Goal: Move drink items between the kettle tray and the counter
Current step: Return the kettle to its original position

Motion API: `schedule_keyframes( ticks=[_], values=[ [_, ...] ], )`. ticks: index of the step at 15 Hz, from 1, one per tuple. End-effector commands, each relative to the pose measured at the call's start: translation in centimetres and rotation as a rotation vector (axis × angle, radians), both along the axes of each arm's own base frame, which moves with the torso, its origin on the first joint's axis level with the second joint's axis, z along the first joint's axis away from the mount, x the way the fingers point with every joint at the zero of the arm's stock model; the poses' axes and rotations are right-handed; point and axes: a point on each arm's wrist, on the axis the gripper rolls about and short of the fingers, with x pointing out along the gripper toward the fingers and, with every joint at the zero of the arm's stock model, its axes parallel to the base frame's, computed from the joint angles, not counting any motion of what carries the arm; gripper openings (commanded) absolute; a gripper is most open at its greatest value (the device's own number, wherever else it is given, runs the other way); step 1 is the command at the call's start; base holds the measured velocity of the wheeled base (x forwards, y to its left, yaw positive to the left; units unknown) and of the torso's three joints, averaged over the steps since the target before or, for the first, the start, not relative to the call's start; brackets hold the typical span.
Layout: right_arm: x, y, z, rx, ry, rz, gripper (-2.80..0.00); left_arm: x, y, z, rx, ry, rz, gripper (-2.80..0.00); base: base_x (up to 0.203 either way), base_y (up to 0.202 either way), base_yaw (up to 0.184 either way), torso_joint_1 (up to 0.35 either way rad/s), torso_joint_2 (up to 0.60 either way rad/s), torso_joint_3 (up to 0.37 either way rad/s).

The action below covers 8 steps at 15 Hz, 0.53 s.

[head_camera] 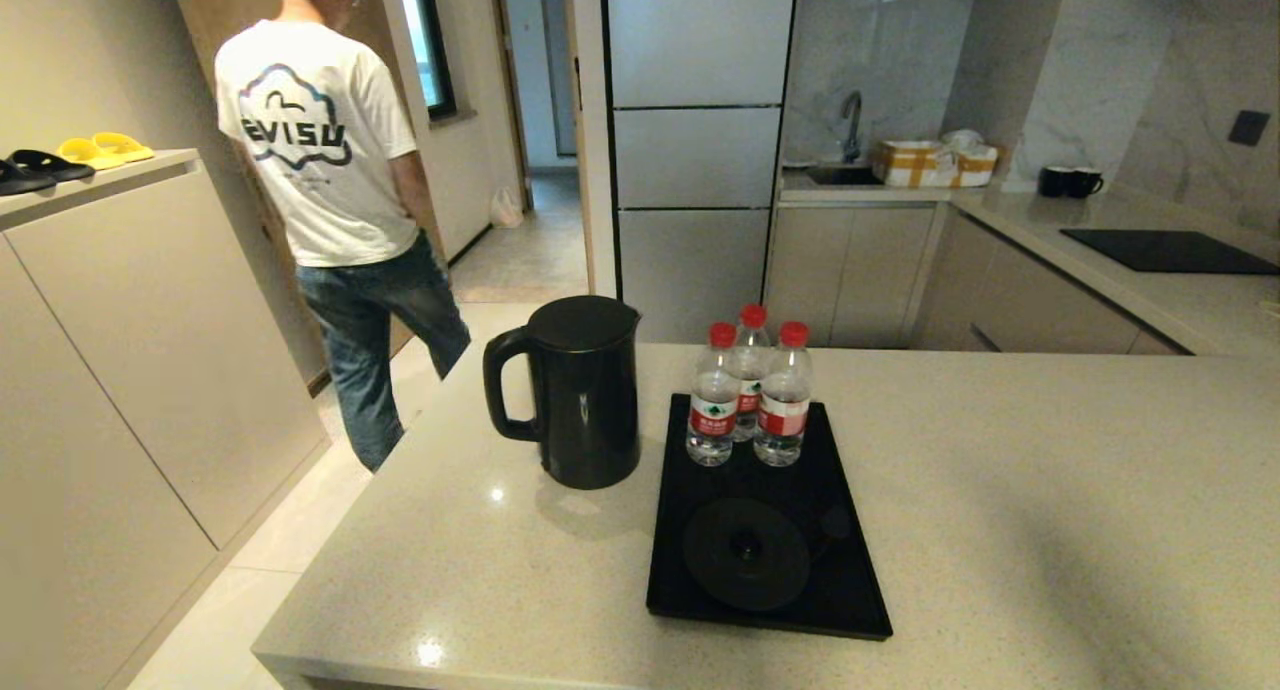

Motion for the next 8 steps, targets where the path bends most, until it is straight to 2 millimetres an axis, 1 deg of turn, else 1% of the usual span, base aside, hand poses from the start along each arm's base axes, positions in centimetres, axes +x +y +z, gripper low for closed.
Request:
schedule_keyframes(
  ticks=[1, 3, 4, 5, 6, 8],
  values=[
    [0.0, 0.0, 0.0, 0.000, 0.001, 0.000, -2.80, 6.0, 0.1, -2.4, 0.003, -0.033, 0.033, -2.80, 0.000, 0.000, 0.000, 0.000, 0.00, 0.000],
    [0.0, 0.0, 0.0, 0.000, 0.000, -0.001, -2.80, 10.0, 0.3, -6.0, 0.037, -0.029, 0.096, -2.80, 0.000, 0.000, 0.000, 0.000, 0.00, 0.000],
    [0.0, 0.0, 0.0, 0.000, 0.001, -0.001, -2.80, 11.4, 0.3, -7.4, 0.060, -0.066, 0.123, -2.80, 0.000, 0.000, 0.000, 0.000, 0.00, 0.000],
    [0.0, 0.0, 0.0, 0.000, 0.000, 0.001, -2.80, 12.3, 0.4, -7.8, 0.073, -0.157, 0.139, -2.80, 0.000, 0.000, 0.000, 0.000, 0.00, 0.000],
    [0.0, 0.0, 0.0, 0.000, 0.001, -0.001, -2.80, 12.6, 0.4, -8.0, 0.077, -0.209, 0.133, -2.80, 0.000, 0.000, 0.000, 0.000, 0.00, 0.000],
    [0.0, 0.0, 0.0, 0.000, 0.001, 0.000, -2.80, 12.9, 0.3, -8.9, 0.101, -0.181, 0.082, -2.80, 0.000, 0.000, 0.000, 0.000, 0.00, 0.000]
  ],
)
